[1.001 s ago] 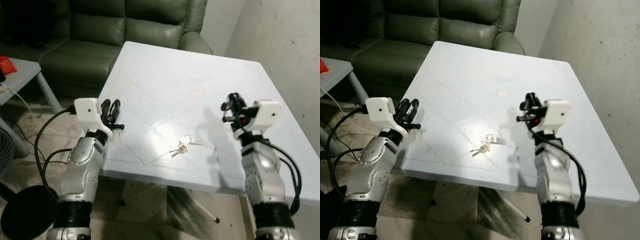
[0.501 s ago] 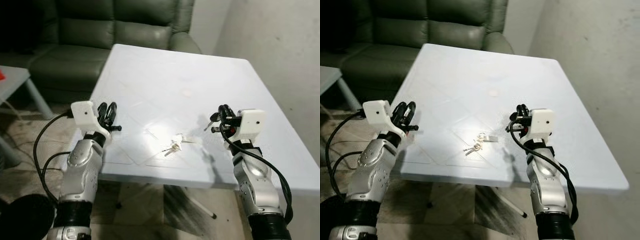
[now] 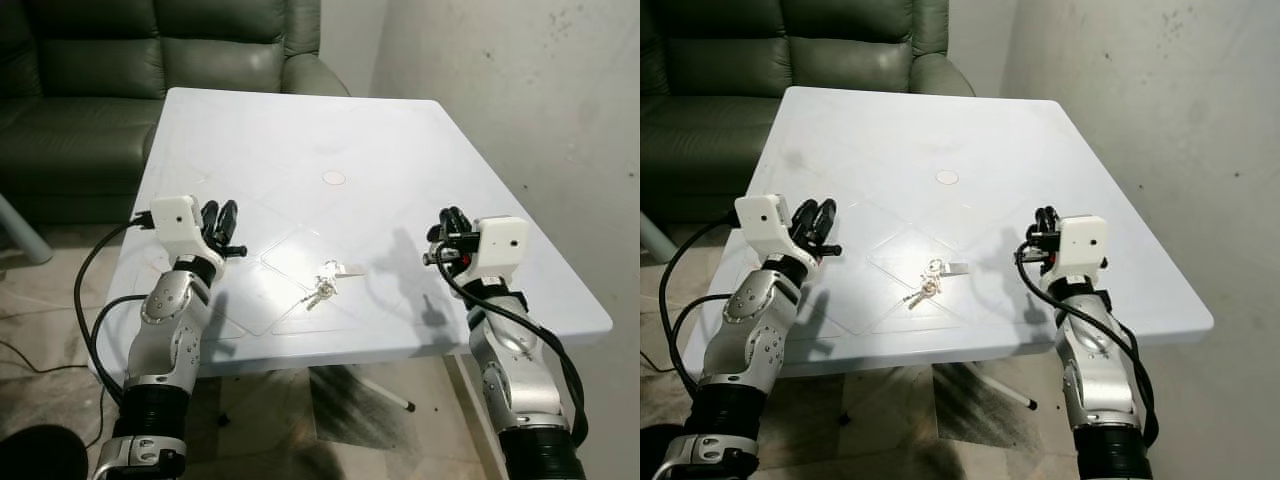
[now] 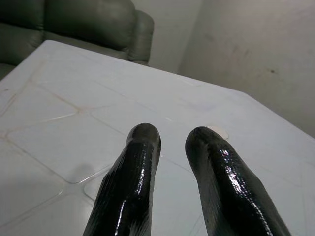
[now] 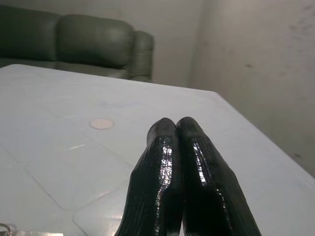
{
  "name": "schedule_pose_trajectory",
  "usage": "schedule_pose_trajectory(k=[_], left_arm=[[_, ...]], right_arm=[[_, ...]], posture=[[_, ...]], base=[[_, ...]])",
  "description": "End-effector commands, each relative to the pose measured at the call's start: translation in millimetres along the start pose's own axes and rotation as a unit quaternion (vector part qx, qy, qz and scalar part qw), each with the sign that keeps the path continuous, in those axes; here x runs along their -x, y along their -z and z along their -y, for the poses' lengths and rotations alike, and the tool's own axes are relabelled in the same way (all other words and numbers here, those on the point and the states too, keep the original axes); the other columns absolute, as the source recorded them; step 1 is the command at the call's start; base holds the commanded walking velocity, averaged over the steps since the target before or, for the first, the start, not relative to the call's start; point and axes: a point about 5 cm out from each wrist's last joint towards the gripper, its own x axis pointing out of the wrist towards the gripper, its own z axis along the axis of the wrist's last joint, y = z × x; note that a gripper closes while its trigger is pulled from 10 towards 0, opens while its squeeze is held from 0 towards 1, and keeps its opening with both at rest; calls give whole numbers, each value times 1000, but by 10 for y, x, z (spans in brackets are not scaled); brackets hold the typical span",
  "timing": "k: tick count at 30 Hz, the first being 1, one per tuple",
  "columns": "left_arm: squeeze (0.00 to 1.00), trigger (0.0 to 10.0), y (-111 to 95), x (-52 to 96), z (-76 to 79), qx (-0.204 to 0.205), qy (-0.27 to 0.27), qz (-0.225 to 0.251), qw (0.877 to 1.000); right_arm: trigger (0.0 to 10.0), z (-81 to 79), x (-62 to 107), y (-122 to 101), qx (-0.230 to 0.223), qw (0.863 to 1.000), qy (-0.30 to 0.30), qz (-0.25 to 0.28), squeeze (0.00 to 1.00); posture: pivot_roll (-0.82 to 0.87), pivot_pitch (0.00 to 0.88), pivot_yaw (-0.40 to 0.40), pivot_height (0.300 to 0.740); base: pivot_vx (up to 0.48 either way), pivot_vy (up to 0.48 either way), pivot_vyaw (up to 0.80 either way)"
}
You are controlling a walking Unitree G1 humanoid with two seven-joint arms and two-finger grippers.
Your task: Hang keys on a hook
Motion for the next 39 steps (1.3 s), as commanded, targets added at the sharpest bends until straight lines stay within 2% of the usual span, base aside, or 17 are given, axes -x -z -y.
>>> schedule_pose_trajectory(k=[1, 2, 3, 6, 10, 39], left_arm=[[0, 10000, -32, -35, 4, -11, -1, 3, 1000], [0, 10000, -32, -43, 5, -11, -3, 1, 1000], [0, 10000, -32, -46, 6, -11, -4, 1, 1000], [0, 10000, -50, -58, 5, -17, -5, 5, 1000], [0, 10000, -64, -65, 3, -20, -8, 9, 1000], [0, 10000, -84, -96, 91, -34, 12, 29, 999]], right_arm=[[10000, 0, -9, -55, -3, 1000, 4, 9, 0], [10000, -7, -12, -69, -31, 999, 5, 12, 0], [10000, -9, -14, -74, -38, 999, 5, 13, 0], [10000, -4, -23, -78, -20, 1000, 2, 12, 0], [10000, -3, -20, -78, -35, 999, -1, 14, 0], [10000, 69, -22, -68, -12, 1000, 0, 6, 0]], posture=[[2, 0, -37, 740], [4, 0, -39, 740], [4, 0, -40, 740], [5, 0, -42, 740], [8, 0, -46, 740], [0, 0, -50, 740]], base=[[0, 0, -781], [0, 0, -775], [0, 0, -775], [0, 0, -767], [0, 0, -759], [0, 0, -744]])
